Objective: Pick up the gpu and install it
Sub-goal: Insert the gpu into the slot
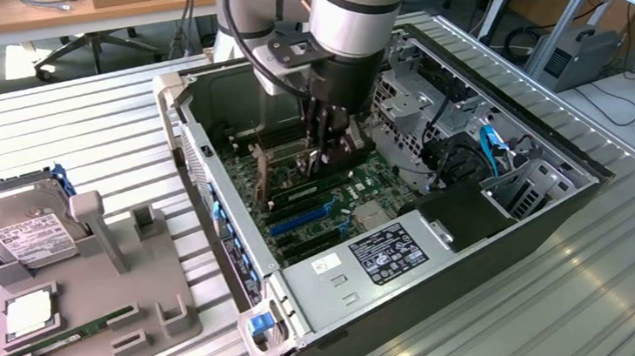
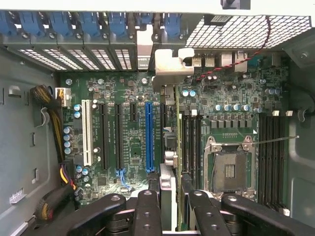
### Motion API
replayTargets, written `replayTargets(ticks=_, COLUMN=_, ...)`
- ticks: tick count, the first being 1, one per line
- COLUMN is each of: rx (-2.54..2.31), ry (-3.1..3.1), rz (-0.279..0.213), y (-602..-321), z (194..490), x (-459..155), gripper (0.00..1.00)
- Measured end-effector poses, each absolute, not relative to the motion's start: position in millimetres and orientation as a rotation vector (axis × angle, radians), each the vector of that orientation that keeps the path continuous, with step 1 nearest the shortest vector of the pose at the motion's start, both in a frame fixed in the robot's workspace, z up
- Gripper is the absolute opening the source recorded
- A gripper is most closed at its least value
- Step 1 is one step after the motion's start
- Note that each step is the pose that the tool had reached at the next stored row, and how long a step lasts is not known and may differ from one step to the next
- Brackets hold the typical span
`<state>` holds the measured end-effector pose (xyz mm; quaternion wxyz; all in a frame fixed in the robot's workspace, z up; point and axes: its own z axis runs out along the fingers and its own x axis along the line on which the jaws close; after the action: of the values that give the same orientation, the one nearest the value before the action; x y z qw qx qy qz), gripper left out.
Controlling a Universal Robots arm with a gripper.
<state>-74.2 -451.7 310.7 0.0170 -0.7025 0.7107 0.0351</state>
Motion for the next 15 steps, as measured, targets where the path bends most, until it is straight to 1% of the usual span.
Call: replayTargets(ticks=15, rx=-2.183, ry=2.209, rz=0.109, y=-451.7, z=303.7, x=-74.2, gripper=0.27)
